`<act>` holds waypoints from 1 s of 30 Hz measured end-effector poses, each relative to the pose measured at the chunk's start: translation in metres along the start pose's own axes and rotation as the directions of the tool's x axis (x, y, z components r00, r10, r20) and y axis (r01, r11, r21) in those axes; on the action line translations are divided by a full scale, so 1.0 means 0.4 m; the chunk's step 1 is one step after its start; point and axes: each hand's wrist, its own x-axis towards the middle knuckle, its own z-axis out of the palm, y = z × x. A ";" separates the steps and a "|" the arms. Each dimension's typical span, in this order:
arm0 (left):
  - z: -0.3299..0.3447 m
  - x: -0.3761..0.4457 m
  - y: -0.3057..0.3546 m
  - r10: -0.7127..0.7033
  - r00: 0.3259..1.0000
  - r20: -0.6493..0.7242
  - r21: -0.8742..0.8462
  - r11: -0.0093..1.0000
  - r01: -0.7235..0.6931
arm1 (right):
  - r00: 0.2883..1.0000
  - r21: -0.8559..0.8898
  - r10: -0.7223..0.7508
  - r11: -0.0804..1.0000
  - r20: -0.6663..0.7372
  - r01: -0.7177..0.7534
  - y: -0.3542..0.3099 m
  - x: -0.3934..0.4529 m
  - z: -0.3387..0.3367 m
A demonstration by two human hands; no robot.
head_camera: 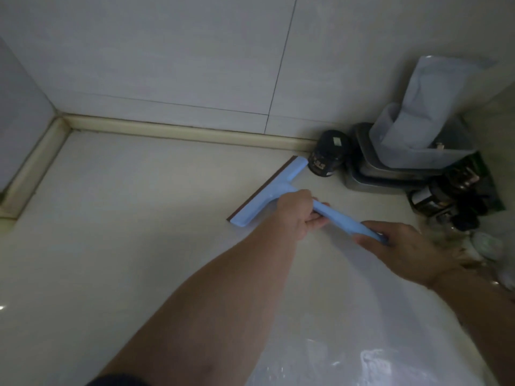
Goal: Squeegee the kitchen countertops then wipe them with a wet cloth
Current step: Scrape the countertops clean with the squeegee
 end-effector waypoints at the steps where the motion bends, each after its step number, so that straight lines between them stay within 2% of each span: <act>1: -0.001 -0.003 -0.003 -0.006 1.000 -0.006 0.010 1.000 0.006 | 1.000 0.009 0.014 1.000 -0.005 -0.014 -0.003 -0.010 0.010; 8: -0.024 -0.033 -0.025 -0.076 0.994 -0.084 0.095 0.992 0.084 | 0.994 0.034 0.071 0.997 -0.081 -0.068 -0.057 -0.098 0.105; 11: -0.035 -0.058 -0.046 -0.077 0.988 -0.134 0.133 0.986 0.095 | 0.985 0.107 0.121 0.988 -0.120 -0.108 -0.107 -0.145 0.154; 14: -0.038 -0.087 -0.071 -0.070 0.973 -0.220 0.154 0.982 0.105 | 0.963 0.167 0.230 0.964 -0.142 -0.206 -0.164 -0.189 0.220; 18: -0.063 -0.115 -0.114 0.010 0.952 -0.306 0.230 0.971 0.064 | 0.921 0.249 0.369 0.910 -0.124 -0.331 -0.267 -0.255 0.292; 23: -0.094 -0.176 -0.151 -0.024 0.955 -0.296 0.314 0.942 0.121 | 0.882 0.330 0.469 0.840 -0.042 -0.431 -0.332 -0.316 0.313; 30: -0.082 -0.208 -0.169 -0.017 0.976 -0.217 0.264 0.962 0.075 | 0.867 0.356 0.494 0.822 -0.061 -0.443 -0.349 -0.306 0.275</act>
